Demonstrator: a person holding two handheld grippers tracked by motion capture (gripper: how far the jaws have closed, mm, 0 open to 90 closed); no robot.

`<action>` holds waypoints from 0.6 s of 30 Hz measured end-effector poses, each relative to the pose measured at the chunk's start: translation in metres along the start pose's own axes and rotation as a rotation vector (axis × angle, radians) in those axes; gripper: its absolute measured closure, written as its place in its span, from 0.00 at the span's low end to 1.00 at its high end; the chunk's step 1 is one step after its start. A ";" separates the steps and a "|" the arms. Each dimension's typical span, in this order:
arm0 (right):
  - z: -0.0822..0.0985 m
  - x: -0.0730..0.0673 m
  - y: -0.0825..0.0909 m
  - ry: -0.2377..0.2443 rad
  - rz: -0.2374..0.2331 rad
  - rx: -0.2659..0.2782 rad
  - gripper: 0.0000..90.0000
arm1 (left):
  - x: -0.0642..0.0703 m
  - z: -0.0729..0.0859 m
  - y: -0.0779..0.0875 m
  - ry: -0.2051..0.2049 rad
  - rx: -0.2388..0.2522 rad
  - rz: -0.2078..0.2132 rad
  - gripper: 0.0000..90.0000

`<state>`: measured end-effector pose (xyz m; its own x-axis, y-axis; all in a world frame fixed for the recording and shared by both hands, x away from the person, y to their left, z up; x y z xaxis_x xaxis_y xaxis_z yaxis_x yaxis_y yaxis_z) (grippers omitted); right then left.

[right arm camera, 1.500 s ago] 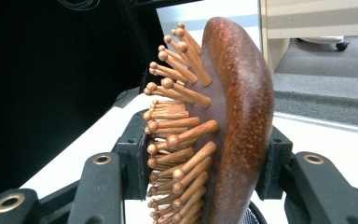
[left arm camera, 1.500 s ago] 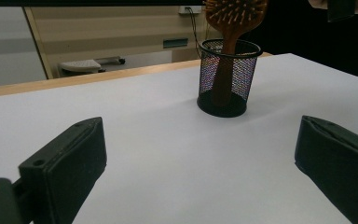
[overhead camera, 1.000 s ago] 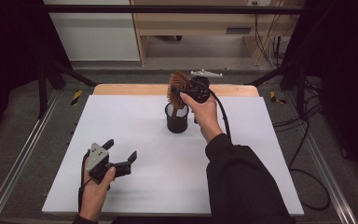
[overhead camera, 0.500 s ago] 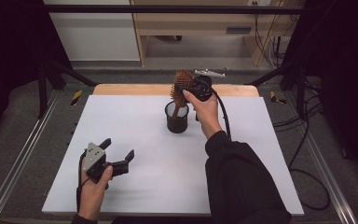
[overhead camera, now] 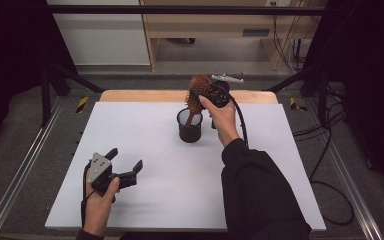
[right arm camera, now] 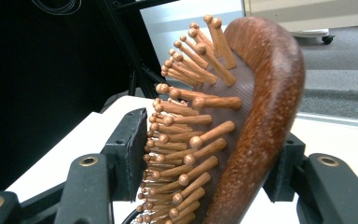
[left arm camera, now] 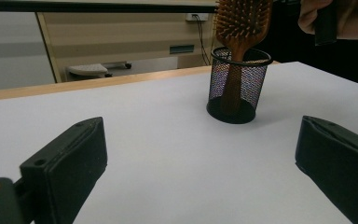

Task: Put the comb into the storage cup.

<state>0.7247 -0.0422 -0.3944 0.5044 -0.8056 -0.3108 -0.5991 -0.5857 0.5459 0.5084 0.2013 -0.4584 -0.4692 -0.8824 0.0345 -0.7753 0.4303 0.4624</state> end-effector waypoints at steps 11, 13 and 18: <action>0.001 0.004 0.002 0.033 0.010 -0.002 0.44 | 0.000 0.000 0.000 0.000 -0.001 0.002 0.03; 0.001 0.004 0.002 0.037 0.012 -0.002 0.43 | 0.000 0.000 0.000 -0.001 -0.001 0.003 0.03; 0.001 0.006 0.003 0.045 0.019 -0.003 0.42 | 0.002 0.000 -0.001 -0.002 -0.002 0.009 0.03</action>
Point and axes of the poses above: each handheld gripper's, and its own axes: y roughly backward along the jaws, z roughly out of its underside, x roughly to its right, the point moved 9 cm from there along -y, roughly forward along the jaws, and after that the axes turned 15 degrees about -x, right-handed, at the moved point
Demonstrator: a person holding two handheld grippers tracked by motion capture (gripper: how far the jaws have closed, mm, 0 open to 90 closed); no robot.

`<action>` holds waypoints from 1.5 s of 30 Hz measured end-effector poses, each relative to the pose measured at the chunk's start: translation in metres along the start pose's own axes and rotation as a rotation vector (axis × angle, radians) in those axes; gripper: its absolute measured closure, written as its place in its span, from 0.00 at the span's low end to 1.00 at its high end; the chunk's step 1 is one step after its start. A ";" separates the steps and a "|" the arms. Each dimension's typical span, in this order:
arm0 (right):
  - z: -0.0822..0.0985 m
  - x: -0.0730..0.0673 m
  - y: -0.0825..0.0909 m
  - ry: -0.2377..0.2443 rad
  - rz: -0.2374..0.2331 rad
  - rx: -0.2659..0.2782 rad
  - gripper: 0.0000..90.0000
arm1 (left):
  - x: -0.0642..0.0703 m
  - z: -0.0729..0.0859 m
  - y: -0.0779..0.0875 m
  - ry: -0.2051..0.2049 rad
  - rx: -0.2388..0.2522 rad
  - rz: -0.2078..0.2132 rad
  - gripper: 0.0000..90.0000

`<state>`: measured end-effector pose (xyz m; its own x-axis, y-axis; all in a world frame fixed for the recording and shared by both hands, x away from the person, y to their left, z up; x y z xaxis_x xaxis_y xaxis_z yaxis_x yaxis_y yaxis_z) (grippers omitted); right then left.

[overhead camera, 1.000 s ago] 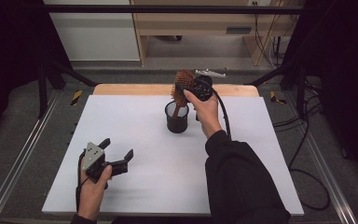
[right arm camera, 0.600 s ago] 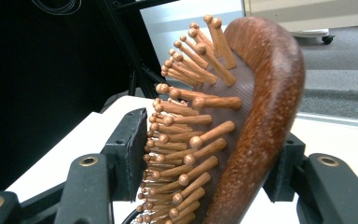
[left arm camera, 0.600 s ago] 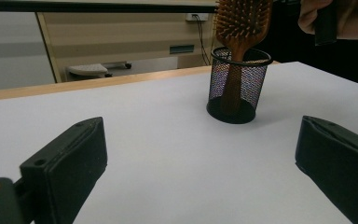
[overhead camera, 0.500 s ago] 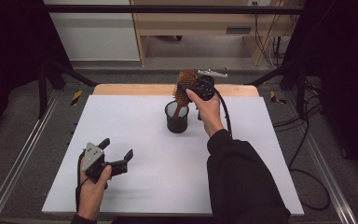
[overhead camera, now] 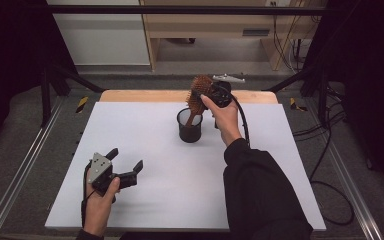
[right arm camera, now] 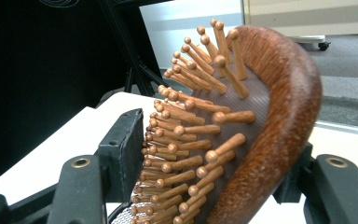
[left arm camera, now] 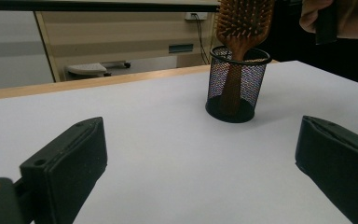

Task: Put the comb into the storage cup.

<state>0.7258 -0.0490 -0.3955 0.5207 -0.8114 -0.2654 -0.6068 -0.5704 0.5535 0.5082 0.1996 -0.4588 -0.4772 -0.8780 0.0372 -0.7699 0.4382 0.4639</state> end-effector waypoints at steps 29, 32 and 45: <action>0.008 0.006 -0.001 0.001 0.018 -0.037 0.32 | 0.001 0.000 -0.001 -0.006 -0.006 0.001 0.03; 0.008 0.007 -0.001 0.000 0.017 -0.042 0.30 | 0.001 0.001 -0.001 -0.004 -0.006 0.001 0.03; 0.009 0.005 -0.001 0.008 0.009 -0.049 0.25 | 0.003 0.001 -0.002 -0.007 -0.010 0.012 0.03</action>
Point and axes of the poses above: each handheld gripper's, and its own axes: y roughly backward along the jaws, z roughly out of its underside, x roughly to its right, the point moved 9 cm from there along -y, roughly forward along the jaws, and after that the axes turned 15 degrees about -x, right-handed, at the moved point
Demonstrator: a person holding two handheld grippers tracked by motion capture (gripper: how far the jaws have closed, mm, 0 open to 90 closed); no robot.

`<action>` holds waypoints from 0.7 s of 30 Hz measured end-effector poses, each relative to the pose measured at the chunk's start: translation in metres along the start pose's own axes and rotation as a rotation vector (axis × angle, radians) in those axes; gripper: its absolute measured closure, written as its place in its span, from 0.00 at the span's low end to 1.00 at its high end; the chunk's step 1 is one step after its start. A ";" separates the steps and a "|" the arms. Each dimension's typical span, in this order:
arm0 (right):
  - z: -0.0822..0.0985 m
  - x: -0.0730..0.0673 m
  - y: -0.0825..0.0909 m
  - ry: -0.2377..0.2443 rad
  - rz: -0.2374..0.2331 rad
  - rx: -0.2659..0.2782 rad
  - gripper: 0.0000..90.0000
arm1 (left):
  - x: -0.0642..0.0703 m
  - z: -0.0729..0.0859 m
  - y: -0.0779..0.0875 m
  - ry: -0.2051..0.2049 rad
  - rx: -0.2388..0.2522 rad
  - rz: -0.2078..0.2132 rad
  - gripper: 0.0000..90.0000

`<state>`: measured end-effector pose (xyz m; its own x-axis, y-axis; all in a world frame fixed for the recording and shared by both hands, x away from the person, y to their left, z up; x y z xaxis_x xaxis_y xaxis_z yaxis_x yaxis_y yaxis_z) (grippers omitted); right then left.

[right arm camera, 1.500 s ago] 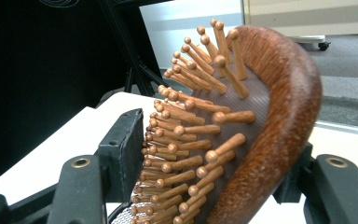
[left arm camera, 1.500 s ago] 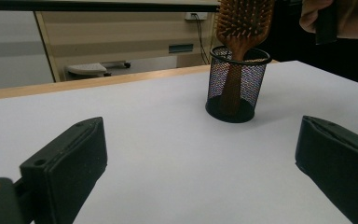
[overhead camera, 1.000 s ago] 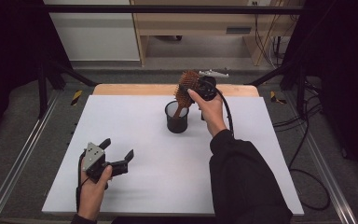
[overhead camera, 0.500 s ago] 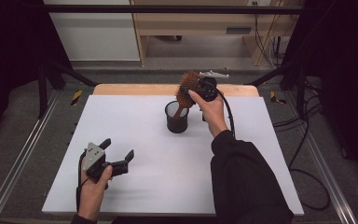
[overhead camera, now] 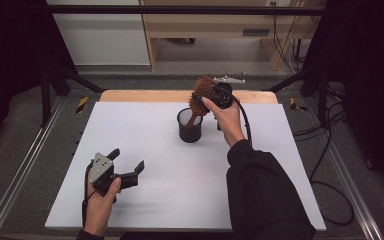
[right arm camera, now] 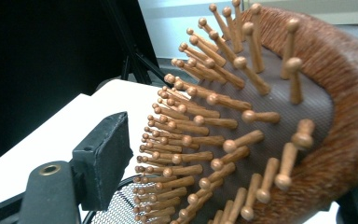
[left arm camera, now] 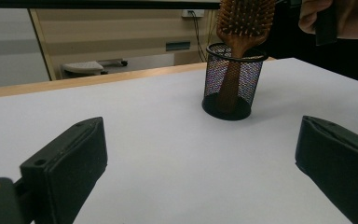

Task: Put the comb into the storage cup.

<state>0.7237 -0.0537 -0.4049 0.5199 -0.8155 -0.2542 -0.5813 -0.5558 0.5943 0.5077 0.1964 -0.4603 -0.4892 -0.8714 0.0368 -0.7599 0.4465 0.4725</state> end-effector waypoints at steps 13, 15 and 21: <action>0.002 0.001 -0.002 -0.016 0.010 -0.013 0.13 | -0.001 0.000 0.000 0.001 0.001 -0.005 0.03; 0.002 0.002 -0.002 -0.025 0.014 -0.017 0.12 | -0.001 0.000 0.000 0.001 0.001 -0.006 0.03; 0.002 0.003 -0.001 -0.024 0.020 -0.014 0.10 | -0.001 0.000 0.000 0.000 0.000 -0.006 0.03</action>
Point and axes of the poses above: each handheld gripper's, and its own axes: y roughly backward along the jaws, z roughly out of its underside, x roughly to its right, the point moved 9 cm from there along -y, roughly forward along the jaws, and after that the axes turned 15 degrees about -x, right-handed, at the moved point
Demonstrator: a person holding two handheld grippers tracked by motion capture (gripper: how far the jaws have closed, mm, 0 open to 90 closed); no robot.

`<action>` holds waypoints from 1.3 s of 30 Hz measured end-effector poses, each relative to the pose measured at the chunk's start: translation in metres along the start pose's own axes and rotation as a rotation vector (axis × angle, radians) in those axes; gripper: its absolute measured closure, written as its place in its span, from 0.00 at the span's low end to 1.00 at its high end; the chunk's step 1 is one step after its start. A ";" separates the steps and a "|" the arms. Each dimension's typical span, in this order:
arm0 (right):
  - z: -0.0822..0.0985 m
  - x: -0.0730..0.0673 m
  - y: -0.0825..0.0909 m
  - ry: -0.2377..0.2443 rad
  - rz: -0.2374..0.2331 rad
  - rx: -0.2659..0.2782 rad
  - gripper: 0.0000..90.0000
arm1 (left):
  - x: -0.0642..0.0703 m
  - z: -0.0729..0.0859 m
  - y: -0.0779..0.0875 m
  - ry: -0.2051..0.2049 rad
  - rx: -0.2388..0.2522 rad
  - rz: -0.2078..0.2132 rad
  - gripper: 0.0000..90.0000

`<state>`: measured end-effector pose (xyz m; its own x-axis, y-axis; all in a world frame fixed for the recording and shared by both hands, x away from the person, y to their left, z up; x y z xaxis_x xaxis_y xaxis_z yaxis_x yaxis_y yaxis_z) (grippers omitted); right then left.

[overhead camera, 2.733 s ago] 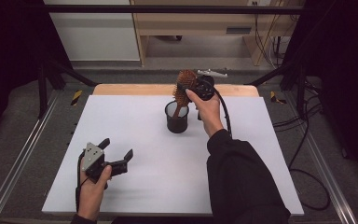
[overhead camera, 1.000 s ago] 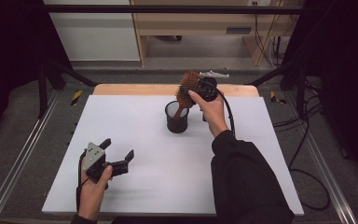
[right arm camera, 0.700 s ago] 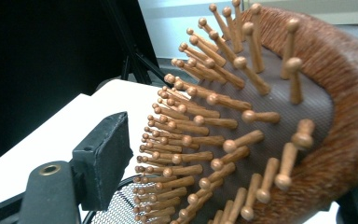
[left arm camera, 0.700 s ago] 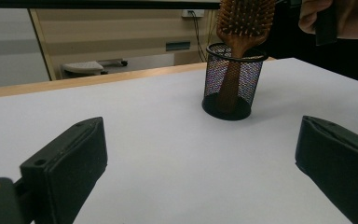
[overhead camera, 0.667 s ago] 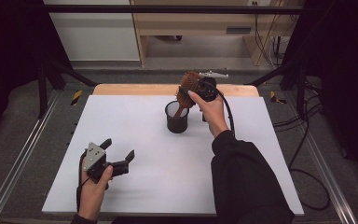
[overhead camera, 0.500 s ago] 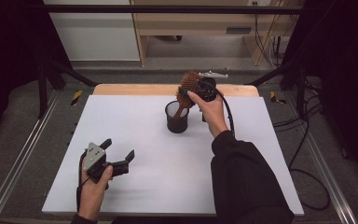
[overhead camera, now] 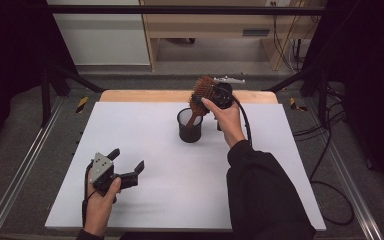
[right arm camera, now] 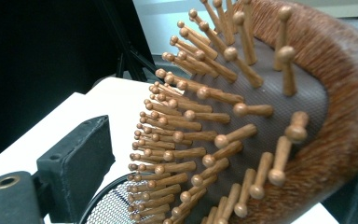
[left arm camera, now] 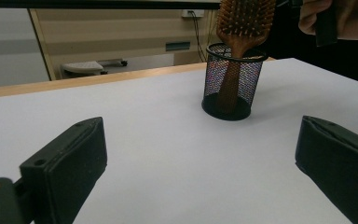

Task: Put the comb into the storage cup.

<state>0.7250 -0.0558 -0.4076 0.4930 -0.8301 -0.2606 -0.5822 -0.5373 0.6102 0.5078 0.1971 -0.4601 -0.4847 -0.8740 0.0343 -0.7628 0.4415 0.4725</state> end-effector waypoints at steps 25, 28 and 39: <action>0.001 0.000 0.006 0.026 0.020 -0.008 0.04 | 0.000 0.000 0.000 0.001 0.001 0.000 0.03; 0.001 0.000 0.008 0.029 0.023 -0.007 0.04 | 0.000 0.000 0.000 0.000 0.000 0.000 0.02; 0.002 0.002 0.020 0.025 0.050 0.039 0.04 | 0.001 0.000 0.000 0.000 0.001 0.006 0.02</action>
<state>0.7128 -0.0683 -0.3967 0.4784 -0.8522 -0.2118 -0.6310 -0.5014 0.5920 0.5076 0.1958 -0.4601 -0.4891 -0.8715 0.0368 -0.7602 0.4466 0.4718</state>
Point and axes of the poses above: each handheld gripper's, and its own axes: y roughly backward along the jaws, z roughly out of its underside, x roughly to its right, the point moved 9 cm from there along -y, roughly forward along the jaws, and after that the axes turned 15 degrees about -x, right-handed, at the moved point
